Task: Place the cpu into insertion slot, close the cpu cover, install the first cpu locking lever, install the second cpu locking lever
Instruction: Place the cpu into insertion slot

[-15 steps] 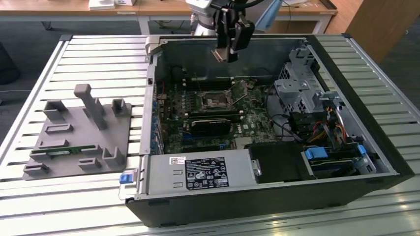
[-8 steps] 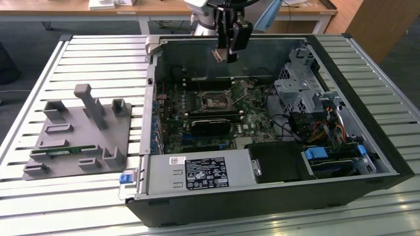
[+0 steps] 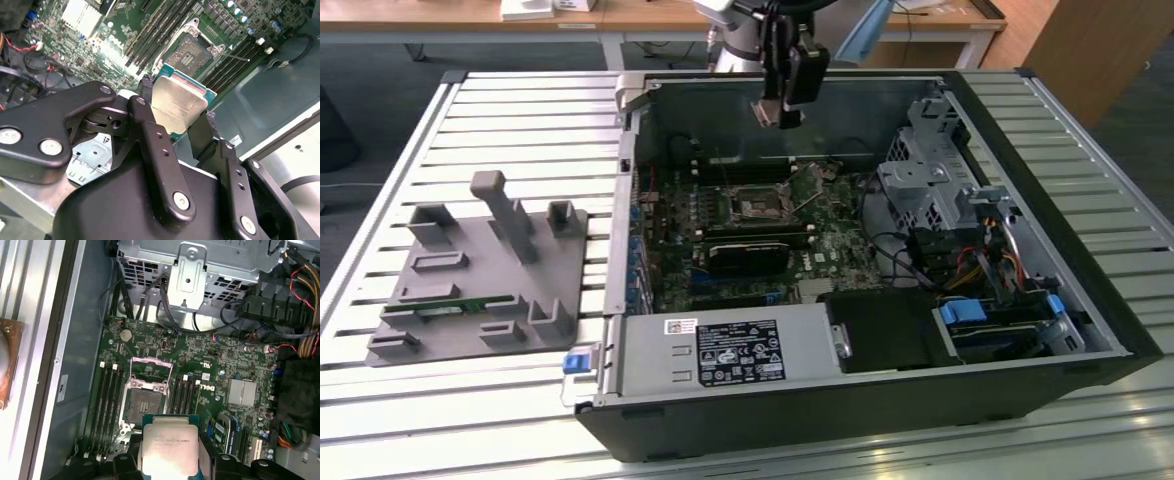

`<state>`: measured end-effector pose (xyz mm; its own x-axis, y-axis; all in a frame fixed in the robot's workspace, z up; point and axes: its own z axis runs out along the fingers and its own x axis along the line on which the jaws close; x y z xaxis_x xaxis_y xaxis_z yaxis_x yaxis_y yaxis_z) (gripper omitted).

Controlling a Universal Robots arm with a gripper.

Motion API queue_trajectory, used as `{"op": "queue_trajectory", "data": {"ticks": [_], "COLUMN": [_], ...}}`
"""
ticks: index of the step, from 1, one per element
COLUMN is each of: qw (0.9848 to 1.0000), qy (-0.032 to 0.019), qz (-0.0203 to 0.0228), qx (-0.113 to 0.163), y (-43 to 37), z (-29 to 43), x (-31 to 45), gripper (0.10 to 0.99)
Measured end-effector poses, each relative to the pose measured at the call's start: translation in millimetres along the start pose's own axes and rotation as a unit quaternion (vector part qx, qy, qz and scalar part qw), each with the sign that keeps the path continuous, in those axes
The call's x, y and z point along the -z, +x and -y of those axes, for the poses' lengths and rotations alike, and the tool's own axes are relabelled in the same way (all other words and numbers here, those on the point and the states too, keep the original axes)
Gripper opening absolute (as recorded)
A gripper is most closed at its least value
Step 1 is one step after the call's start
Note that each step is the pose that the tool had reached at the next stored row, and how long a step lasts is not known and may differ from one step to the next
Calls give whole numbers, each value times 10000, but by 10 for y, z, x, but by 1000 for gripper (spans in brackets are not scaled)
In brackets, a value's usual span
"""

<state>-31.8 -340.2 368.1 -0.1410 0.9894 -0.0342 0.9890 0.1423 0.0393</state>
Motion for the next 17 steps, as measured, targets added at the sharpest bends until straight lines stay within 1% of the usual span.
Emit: {"op": "queue_trajectory", "data": {"ticks": [4, 9, 13, 17], "qw": [9998, 9991, 9982, 9969], "qy": [8, 20, 29, 37], "qz": [22, 55, 80, 106], "qx": [-181, -408, -591, -777], "y": [2, 4, 6, 7], "z": [0, 0, 0, 0], "x": [-3, -7, -10, -14], "gripper": [533, 533, 533, 533]}}
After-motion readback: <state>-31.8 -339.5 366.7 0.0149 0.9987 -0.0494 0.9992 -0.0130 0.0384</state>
